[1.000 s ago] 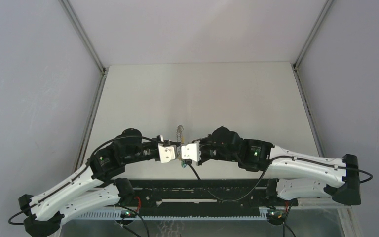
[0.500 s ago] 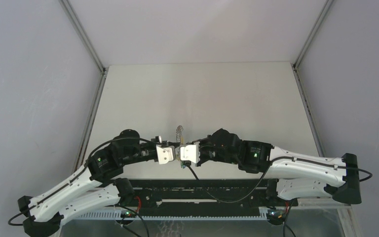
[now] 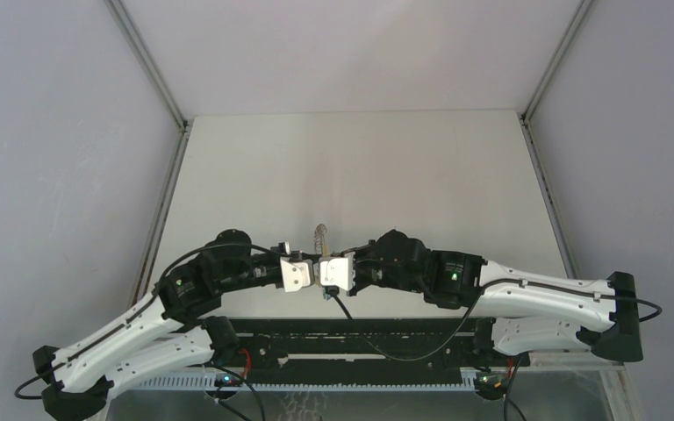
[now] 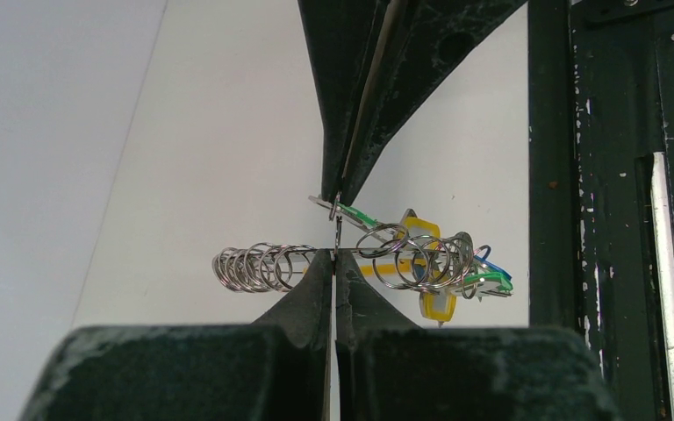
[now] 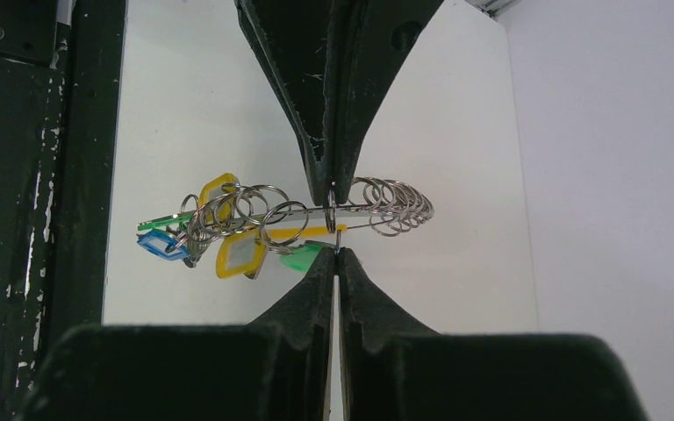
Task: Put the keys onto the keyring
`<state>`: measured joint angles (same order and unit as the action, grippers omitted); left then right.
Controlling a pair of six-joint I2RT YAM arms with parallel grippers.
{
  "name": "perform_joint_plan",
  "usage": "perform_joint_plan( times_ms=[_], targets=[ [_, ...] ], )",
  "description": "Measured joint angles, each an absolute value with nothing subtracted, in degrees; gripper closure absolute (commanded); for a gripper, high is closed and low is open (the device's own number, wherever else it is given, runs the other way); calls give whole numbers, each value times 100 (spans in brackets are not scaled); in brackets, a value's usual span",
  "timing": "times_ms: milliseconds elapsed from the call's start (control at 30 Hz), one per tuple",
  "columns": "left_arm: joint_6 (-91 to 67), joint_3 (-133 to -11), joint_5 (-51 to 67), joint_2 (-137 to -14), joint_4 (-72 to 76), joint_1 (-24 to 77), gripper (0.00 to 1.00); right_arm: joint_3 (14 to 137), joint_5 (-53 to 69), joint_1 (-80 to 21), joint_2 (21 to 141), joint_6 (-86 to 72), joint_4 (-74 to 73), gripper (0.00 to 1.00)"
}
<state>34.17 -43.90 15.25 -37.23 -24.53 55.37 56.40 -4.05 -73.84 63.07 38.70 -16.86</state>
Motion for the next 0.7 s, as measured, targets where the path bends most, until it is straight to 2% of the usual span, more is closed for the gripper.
perform_joint_plan(
  times_ms=[700],
  targets=[
    [3535,-4381,1070,-3754,-2453,5756,100,5640,-447,-7397,6307,3865,-1693,100]
  ],
)
